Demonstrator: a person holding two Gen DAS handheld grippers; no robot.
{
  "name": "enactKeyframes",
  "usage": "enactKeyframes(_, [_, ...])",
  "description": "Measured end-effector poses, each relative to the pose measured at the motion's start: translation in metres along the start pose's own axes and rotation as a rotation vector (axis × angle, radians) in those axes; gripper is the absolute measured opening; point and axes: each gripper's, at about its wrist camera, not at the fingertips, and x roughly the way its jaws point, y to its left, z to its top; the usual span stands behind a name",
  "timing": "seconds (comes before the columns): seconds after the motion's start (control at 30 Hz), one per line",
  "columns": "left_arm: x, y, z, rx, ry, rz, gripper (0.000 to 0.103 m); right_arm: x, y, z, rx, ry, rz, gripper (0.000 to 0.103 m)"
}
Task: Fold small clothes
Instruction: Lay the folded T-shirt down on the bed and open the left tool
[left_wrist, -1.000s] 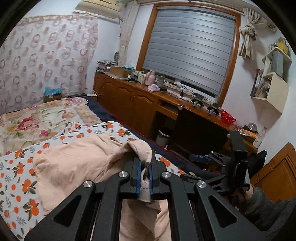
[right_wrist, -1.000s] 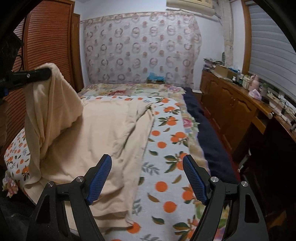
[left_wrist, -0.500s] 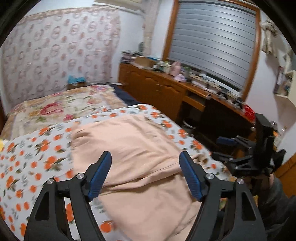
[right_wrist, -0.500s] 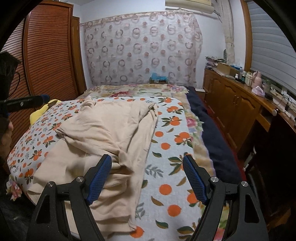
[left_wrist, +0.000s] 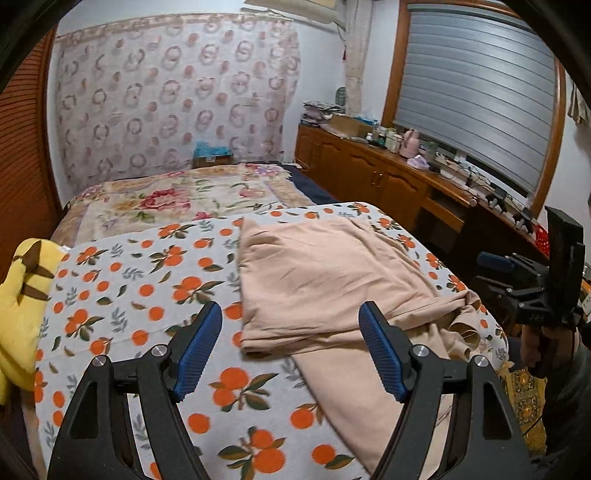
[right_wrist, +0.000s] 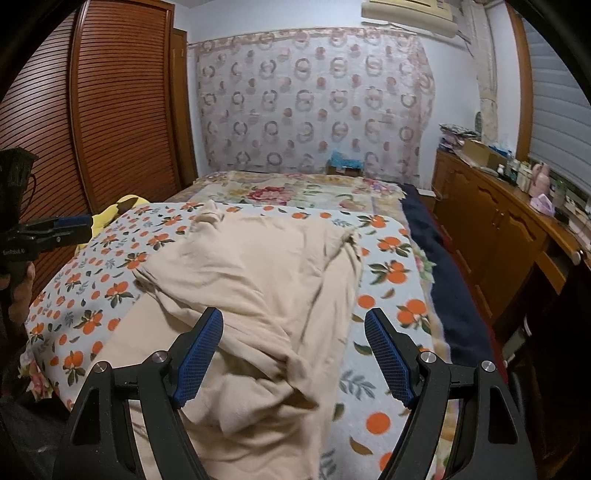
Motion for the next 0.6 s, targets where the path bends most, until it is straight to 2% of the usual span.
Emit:
enactKeyframes(0.33, [-0.013,0.03,-0.021,-0.034,0.001,0.066,0.077,0.015,0.025,0.017,-0.059,0.001,0.055,0.081])
enactKeyframes(0.6, [-0.019,0.055,-0.033,-0.073,0.002,0.105,0.077,0.048,0.064,0.044,-0.155,0.038,0.15,0.081])
